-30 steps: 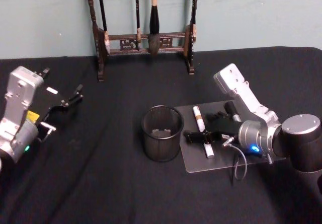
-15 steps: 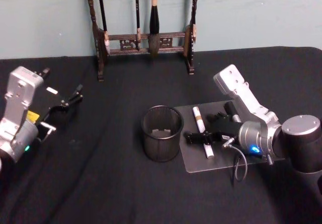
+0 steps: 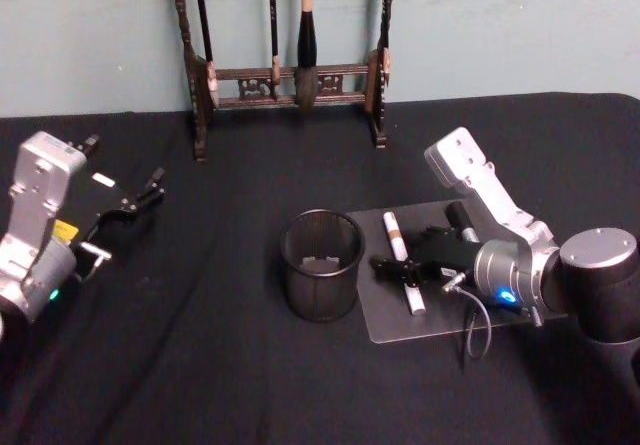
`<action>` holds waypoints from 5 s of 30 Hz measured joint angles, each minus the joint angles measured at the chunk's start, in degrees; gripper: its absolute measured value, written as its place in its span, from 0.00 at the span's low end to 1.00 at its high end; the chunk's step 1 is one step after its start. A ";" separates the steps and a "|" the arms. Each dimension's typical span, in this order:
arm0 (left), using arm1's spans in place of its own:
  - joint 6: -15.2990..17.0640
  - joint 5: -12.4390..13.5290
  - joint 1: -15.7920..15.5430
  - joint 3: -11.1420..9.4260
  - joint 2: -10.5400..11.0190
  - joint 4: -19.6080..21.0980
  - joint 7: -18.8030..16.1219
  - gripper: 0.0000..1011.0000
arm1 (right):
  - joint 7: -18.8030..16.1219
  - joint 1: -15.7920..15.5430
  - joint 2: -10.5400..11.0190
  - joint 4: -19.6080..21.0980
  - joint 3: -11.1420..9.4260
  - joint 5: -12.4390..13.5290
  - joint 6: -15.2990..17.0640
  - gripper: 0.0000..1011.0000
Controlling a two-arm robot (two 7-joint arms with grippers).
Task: Pick up the water-based marker from the table and place it into the pen holder.
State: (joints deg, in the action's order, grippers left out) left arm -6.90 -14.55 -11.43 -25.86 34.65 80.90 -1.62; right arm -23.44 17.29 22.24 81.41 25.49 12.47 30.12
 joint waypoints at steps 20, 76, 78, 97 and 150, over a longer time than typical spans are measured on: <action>0.00 0.00 0.00 0.00 0.00 0.00 0.00 0.99 | 0.01 0.00 0.00 0.00 -0.01 0.10 -0.01 0.18; 0.00 0.00 0.00 0.00 0.00 0.00 0.00 0.99 | -6.28 -3.89 -5.32 0.16 -7.70 15.67 -36.03 0.17; 0.00 0.00 0.00 0.00 0.00 0.00 0.00 0.99 | -6.87 -3.46 -5.55 -0.68 -6.79 15.64 -37.45 0.17; 0.00 0.00 0.00 0.00 0.00 0.00 0.00 0.99 | -10.70 0.22 -5.61 -5.28 -1.58 16.59 -40.11 0.17; 0.00 0.00 0.00 0.00 0.00 0.00 0.00 0.99 | -12.35 2.41 -5.90 -10.00 4.36 15.06 -39.60 0.17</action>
State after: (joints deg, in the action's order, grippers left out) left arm -6.91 -14.55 -11.43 -25.86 34.64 80.90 -1.62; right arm -35.79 19.69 16.33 71.41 29.84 27.53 -9.48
